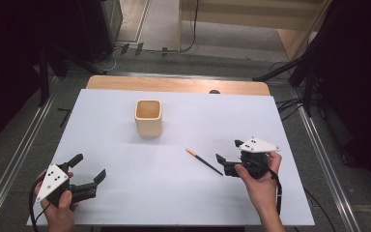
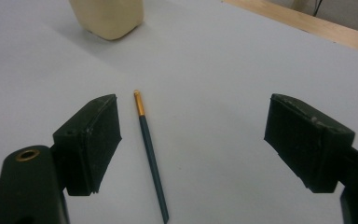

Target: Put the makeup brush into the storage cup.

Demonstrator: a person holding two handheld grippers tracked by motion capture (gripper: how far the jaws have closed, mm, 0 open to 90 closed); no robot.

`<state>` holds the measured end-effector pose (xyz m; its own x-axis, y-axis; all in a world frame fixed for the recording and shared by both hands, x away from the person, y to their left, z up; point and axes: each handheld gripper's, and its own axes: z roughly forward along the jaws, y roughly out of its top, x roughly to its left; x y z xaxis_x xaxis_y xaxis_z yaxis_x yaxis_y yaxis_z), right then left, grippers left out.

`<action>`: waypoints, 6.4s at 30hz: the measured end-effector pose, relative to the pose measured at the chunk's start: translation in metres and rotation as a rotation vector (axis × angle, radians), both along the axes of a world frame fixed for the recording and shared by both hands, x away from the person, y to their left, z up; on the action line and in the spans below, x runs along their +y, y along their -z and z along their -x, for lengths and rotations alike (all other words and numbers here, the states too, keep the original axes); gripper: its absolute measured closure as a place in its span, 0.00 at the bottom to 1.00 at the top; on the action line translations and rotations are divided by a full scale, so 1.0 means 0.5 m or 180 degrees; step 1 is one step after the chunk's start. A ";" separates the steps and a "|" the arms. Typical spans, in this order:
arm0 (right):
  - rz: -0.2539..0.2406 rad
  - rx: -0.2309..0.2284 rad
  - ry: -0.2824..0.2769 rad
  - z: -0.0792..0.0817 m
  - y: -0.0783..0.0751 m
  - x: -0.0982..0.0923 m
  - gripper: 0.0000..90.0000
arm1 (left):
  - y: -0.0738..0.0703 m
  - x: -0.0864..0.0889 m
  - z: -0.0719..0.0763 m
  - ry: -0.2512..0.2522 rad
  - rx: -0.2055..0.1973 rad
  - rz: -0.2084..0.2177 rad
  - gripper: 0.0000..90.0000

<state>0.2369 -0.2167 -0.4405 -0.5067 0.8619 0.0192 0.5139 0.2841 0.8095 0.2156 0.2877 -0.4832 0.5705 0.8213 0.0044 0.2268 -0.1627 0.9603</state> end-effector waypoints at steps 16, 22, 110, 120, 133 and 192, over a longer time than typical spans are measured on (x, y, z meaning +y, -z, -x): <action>0.0391 0.0640 -0.0447 -0.067 -0.008 0.052 0.57 | -0.001 0.002 0.000 -0.0006 -0.0005 0.0024 0.08; 0.0500 0.0891 -0.0603 -0.087 0.005 0.069 0.70 | -0.001 0.003 0.000 -0.0002 -0.0004 0.0016 0.09; -0.0595 0.0647 -0.0930 -0.075 0.067 0.082 0.94 | -0.031 -0.203 -0.099 0.0711 -0.0027 -0.0086 0.08; -0.0720 0.0509 -0.1084 -0.061 0.065 0.109 0.94 | -0.031 -0.212 -0.093 0.0932 0.0075 0.0044 0.09; -0.0838 0.0310 -0.1239 -0.049 0.055 0.125 0.94 | -0.035 -0.218 -0.093 0.1122 0.0283 0.0319 0.15; -0.0947 -0.0080 -0.1783 -0.003 0.067 0.233 0.70 | -0.051 -0.246 -0.096 0.1899 0.0770 0.1085 0.95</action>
<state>0.2385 -0.1001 -0.4738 -0.8827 0.4254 0.1994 0.3324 0.2653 0.9051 0.2638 0.1645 -0.4576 0.8742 0.3034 -0.3790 0.4051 -0.0257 0.9139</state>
